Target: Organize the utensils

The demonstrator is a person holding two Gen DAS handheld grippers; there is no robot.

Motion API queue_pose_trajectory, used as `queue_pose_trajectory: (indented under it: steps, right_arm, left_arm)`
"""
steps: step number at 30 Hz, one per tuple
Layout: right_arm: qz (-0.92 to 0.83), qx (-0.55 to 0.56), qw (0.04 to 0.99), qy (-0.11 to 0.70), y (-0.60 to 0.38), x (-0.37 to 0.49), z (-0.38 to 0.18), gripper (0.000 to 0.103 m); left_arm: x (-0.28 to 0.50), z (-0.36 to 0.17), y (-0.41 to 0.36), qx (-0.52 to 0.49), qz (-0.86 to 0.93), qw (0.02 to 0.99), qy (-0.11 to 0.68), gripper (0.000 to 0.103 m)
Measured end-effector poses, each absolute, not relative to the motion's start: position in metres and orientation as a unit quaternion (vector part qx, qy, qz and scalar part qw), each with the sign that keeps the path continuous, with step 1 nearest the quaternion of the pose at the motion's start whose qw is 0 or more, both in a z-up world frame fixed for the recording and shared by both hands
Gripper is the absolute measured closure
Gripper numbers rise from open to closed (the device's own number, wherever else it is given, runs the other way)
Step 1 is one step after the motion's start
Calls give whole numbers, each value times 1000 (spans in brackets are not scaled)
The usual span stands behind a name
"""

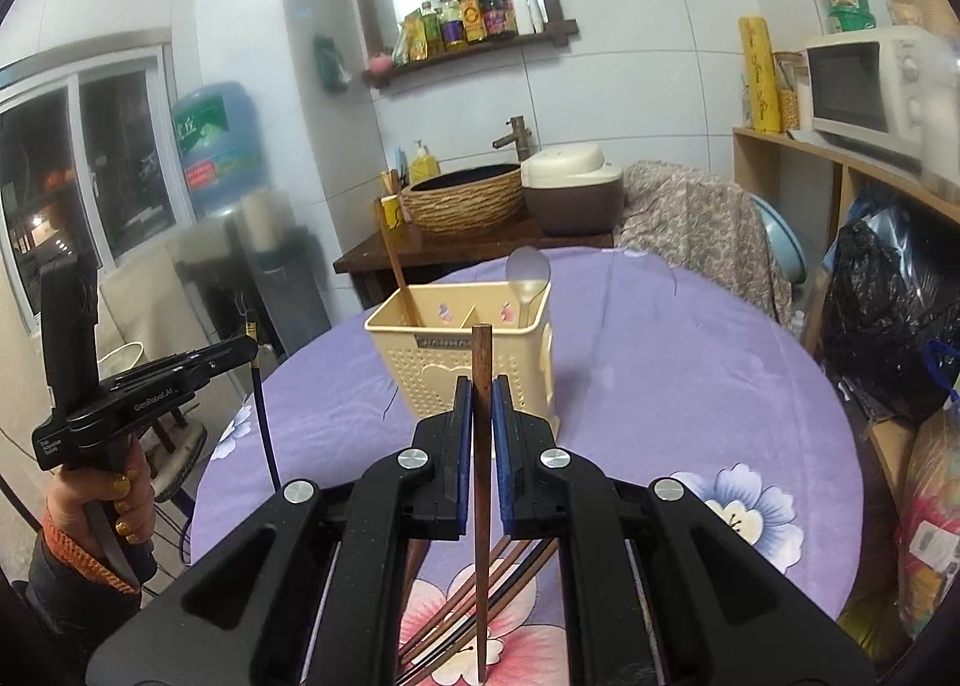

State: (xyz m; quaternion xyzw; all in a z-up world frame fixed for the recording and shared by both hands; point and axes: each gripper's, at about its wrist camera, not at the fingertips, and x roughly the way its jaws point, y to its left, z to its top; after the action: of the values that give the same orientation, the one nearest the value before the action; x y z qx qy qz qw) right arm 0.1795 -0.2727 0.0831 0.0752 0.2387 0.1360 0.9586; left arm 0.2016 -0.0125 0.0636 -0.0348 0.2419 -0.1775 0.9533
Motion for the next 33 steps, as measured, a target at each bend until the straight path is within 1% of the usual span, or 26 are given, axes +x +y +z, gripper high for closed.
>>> queue_pose_trajectory:
  steps: [17,33]
  right_arm:
    - [123,61,964,227,-277,170,91,95]
    - [136,43,967,210,-271,182,121,95]
  left_arm:
    - [194,72,-8,-44,-175,958,223,95]
    - [202,107,-24,-32,-205,958,199,95]
